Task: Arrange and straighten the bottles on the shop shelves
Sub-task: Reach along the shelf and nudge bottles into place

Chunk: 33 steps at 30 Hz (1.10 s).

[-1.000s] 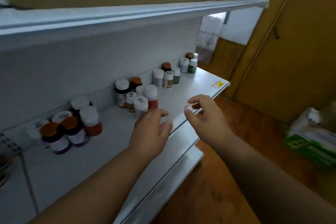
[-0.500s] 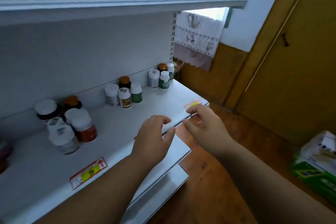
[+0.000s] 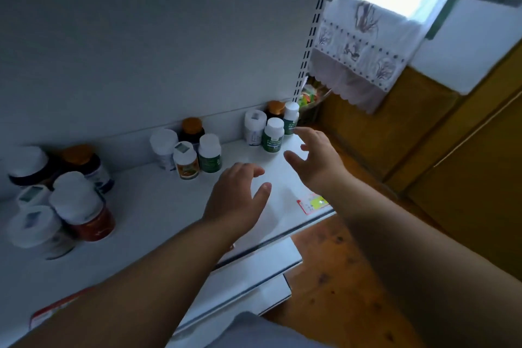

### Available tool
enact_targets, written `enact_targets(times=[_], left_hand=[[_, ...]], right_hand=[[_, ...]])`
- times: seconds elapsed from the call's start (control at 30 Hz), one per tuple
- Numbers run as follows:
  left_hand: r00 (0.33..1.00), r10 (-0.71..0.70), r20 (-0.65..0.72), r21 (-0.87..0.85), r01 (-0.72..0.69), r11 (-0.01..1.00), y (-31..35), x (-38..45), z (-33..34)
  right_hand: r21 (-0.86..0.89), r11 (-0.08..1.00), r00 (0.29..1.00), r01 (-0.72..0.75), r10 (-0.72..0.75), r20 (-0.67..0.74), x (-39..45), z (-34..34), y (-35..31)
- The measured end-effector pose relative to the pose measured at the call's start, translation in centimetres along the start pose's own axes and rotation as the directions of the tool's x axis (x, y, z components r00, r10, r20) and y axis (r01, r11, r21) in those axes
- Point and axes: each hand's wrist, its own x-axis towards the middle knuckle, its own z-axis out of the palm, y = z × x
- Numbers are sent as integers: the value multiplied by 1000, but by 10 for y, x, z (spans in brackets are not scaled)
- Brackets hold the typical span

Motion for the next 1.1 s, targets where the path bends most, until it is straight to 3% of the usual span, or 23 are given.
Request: enact_targets(times=[0.2, 0.37, 0.5, 0.77, 0.83, 0.9, 1.0, 1.1], left_hand=[[1000, -11, 26, 3, 11, 1000, -6, 40, 16], [993, -119, 15, 35, 118, 992, -2, 58, 30], [977, -182, -109, 10, 184, 983, 8, 53, 42], [908, -383, -167, 103, 403, 910, 31, 49, 69], [880, -429, -205, 97, 454, 886, 36, 42, 71], [851, -481, -212, 53, 502, 864, 41, 31, 68], [834, -498, -237, -84, 493, 866, 54, 8, 61], [817, -484, -314, -201, 442, 875, 73, -20, 53]], right_hand=[[-107, 992, 992, 62, -50, 114, 70, 24, 12], [-67, 992, 994, 108, -106, 35, 93, 40, 16], [97, 977, 982, 188, -189, 0, 91, 30, 38], [91, 847, 811, 524, -529, 248, 85, 24, 42], [170, 863, 813, 476, -505, 289, 77, 22, 42], [348, 889, 843, 299, -417, 339, 71, 14, 41], [617, 787, 821, 5, -355, 447, 63, -2, 34], [686, 726, 778, -48, -403, 481, 51, -11, 18]])
